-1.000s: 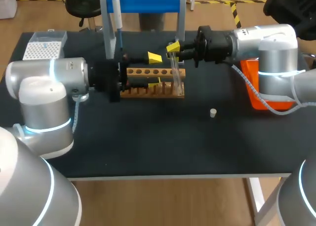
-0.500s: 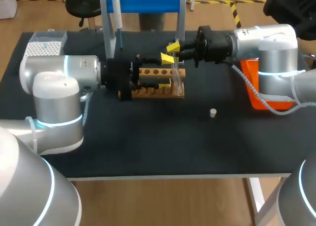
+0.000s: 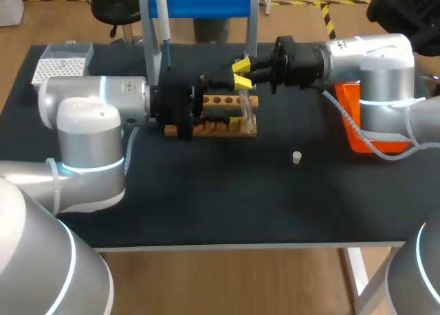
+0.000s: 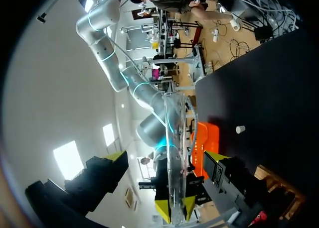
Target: Invert the test tube, pick up the pipette, mount the tip to pipette, aspirate from beaker and dispense into the tube, eject the tip, return the pipette, and cap with the stopper.
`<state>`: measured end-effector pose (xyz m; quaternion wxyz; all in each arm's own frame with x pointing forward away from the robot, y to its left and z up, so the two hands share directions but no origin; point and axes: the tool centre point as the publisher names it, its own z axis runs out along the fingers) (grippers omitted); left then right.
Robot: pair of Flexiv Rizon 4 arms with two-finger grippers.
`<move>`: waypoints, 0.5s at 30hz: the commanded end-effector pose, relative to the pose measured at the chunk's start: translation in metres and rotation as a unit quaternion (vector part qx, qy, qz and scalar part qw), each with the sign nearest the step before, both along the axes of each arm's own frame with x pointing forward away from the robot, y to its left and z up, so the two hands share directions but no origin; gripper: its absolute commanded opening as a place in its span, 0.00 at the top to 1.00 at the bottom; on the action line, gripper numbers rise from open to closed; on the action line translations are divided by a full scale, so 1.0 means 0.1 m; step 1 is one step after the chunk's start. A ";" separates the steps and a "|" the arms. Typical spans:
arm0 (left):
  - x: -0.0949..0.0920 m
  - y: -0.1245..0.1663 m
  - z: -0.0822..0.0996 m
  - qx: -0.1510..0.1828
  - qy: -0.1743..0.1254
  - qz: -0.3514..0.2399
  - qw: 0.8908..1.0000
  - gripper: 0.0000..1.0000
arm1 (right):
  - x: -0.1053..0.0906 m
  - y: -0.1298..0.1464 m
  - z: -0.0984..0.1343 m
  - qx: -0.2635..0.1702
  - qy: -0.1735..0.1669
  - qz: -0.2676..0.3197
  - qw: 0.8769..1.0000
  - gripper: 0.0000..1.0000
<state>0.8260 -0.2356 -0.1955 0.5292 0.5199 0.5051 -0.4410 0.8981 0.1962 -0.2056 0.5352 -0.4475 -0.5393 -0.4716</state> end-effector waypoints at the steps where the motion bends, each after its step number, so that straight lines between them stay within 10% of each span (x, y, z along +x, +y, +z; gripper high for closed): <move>1: -0.01 -0.03 -0.01 0.001 -0.001 0.003 1.000 0.22 | 0.00 0.00 0.00 -0.001 0.000 0.001 1.000 1.00; 15: -0.07 -0.08 -0.02 0.002 0.007 0.004 1.000 0.33 | 0.00 0.00 0.00 -0.001 0.000 0.001 1.000 1.00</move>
